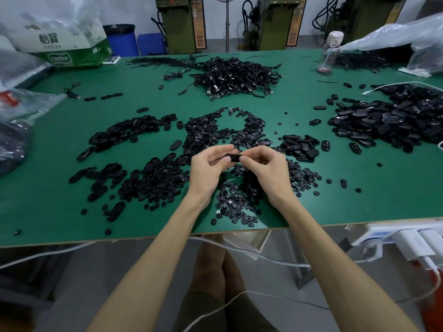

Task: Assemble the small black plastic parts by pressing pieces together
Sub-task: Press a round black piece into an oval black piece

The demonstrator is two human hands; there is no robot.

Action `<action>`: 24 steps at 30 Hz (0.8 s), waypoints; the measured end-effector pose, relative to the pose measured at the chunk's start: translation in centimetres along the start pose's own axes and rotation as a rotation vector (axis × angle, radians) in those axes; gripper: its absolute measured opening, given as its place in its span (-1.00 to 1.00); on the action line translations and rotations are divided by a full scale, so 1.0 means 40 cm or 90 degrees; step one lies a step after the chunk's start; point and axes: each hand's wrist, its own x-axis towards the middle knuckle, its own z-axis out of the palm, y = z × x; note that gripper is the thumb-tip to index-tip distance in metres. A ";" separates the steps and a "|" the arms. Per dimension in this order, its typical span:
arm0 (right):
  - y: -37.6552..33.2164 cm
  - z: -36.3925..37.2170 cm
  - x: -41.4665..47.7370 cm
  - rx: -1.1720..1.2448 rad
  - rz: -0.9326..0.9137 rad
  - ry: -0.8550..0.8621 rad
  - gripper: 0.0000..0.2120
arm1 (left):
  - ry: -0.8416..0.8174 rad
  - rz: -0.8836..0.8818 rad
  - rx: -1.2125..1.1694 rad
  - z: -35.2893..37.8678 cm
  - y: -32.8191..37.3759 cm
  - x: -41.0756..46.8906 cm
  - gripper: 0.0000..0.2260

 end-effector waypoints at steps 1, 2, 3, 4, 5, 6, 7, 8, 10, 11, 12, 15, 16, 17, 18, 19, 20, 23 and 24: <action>0.000 0.000 0.000 0.002 -0.002 0.003 -0.95 | 0.005 -0.005 -0.010 0.000 -0.001 0.001 -0.74; 0.001 0.000 0.000 0.007 -0.003 0.008 -0.95 | 0.010 -0.010 -0.017 0.001 -0.002 0.001 -0.75; 0.001 0.000 -0.001 0.013 -0.002 0.015 -0.94 | 0.015 -0.014 -0.024 0.002 -0.002 0.001 -0.75; 0.001 0.000 -0.001 0.021 0.000 0.024 -0.94 | 0.019 -0.018 -0.029 0.003 -0.003 0.001 -0.75; 0.000 0.001 -0.001 0.029 0.003 0.034 -0.94 | 0.022 -0.020 -0.032 0.004 -0.003 0.001 -0.76; 0.000 0.000 -0.001 0.034 0.005 0.041 -0.95 | 0.024 -0.021 -0.031 0.004 -0.004 0.002 -0.77; 0.000 0.000 -0.002 0.038 0.007 0.044 -0.95 | 0.025 -0.022 -0.027 0.004 -0.005 0.003 -0.79; -0.001 0.000 -0.002 0.040 0.007 0.046 -0.95 | 0.024 -0.022 -0.024 0.004 -0.005 0.003 -0.81; -0.003 0.000 -0.003 0.038 0.003 0.048 -0.95 | 0.026 -0.022 -0.025 0.005 -0.006 0.004 -0.83; -0.005 0.001 -0.004 0.033 -0.001 0.049 -0.95 | 0.029 -0.023 -0.026 0.006 -0.006 0.004 -0.83; -0.008 0.002 -0.005 0.025 -0.004 0.049 -0.95 | 0.031 -0.023 -0.026 0.007 -0.006 0.004 -0.83; -0.014 0.007 -0.008 -0.008 -0.013 0.046 -0.94 | 0.032 -0.027 -0.026 0.006 -0.007 0.005 -0.84; -0.016 0.008 -0.009 -0.020 -0.019 0.041 -0.94 | 0.030 -0.026 -0.023 0.005 -0.007 0.005 -0.84; -0.018 0.009 -0.009 -0.032 -0.027 0.035 -0.94 | 0.028 -0.025 -0.018 0.004 -0.007 0.005 -0.84; -0.019 0.010 -0.010 -0.042 -0.032 0.030 -0.95 | 0.024 -0.023 -0.015 0.004 -0.007 0.005 -0.84; -0.021 0.011 -0.010 -0.051 -0.034 0.028 -0.95 | 0.020 -0.023 -0.015 0.004 -0.008 0.004 -0.84; -0.022 0.011 -0.010 -0.057 -0.035 0.028 -0.95 | 0.016 -0.023 -0.018 0.004 -0.008 0.004 -0.84; -0.026 0.010 -0.011 -0.068 -0.033 0.032 -0.96 | -0.007 -0.014 -0.024 0.006 -0.008 0.002 -0.84; -0.027 0.009 -0.011 -0.071 -0.032 0.034 -0.96 | -0.015 -0.009 -0.020 0.006 -0.008 0.001 -0.84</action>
